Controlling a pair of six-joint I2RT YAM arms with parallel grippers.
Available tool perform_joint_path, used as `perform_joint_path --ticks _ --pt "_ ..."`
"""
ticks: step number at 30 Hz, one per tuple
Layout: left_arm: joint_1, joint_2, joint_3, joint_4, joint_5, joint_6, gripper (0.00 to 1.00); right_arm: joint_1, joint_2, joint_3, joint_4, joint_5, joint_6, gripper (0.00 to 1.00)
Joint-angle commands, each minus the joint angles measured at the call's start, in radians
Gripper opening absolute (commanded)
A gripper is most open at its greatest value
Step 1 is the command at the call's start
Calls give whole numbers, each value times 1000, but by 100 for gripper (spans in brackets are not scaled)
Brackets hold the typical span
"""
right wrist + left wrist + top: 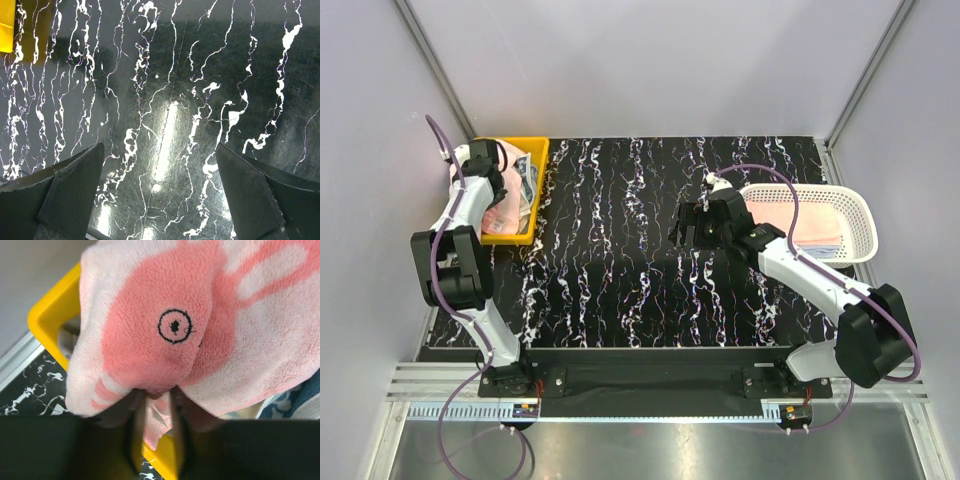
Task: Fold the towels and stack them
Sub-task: Grab crumpled towel
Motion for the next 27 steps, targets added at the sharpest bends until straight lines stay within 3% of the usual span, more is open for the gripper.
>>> perform_joint_path --ticks 1,5,15,20,27 --pt "8 4 61 45 -69 0 23 7 -26 -7 54 -23 -14 100" --pt "11 4 76 36 -66 20 0 9 -34 -7 57 -23 -18 100" --pt "-56 -193 82 30 -7 69 0 9 -45 -5 53 13 -31 100" --pt "-151 -308 76 19 5 56 0 7 -51 12 49 65 -41 100" --pt "-383 -449 107 -67 2 39 0 6 -59 41 14 151 -66 100"
